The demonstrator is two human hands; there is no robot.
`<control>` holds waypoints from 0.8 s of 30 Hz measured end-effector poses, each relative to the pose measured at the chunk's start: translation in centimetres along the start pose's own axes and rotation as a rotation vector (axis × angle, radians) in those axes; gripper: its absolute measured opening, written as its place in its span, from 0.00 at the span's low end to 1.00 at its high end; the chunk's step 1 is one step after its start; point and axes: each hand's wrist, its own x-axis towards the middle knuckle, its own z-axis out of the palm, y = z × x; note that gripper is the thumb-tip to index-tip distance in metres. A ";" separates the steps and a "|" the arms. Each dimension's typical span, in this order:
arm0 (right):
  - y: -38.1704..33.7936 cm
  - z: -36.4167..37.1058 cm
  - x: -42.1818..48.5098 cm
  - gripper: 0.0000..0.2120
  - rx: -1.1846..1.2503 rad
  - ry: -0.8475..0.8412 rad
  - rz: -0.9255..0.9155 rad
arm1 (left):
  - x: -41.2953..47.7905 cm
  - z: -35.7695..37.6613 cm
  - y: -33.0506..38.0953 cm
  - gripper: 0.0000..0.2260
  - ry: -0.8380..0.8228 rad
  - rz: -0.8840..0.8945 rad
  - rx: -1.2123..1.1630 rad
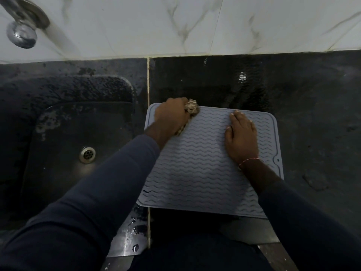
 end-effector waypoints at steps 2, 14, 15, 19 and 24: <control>0.0 0.0 0.0 0.22 0.005 0.006 -0.005 | -0.4 -1.0 -1.5 0.12 0.021 -0.027 0.055; -0.2 -0.2 -0.1 0.22 0.012 0.014 -0.007 | -2.5 -4.9 -7.4 0.11 0.136 -0.271 0.243; -0.2 -0.1 -0.1 0.22 0.009 0.014 -0.007 | -2.6 -4.7 -6.6 0.11 0.156 -0.246 0.190; -0.2 -0.1 -0.1 0.22 0.002 0.014 -0.003 | -1.9 -1.3 0.0 0.13 0.168 -0.029 -0.082; -0.1 -0.2 0.0 0.23 -0.022 -0.012 0.000 | 0.1 2.6 7.1 0.18 -0.031 0.091 0.013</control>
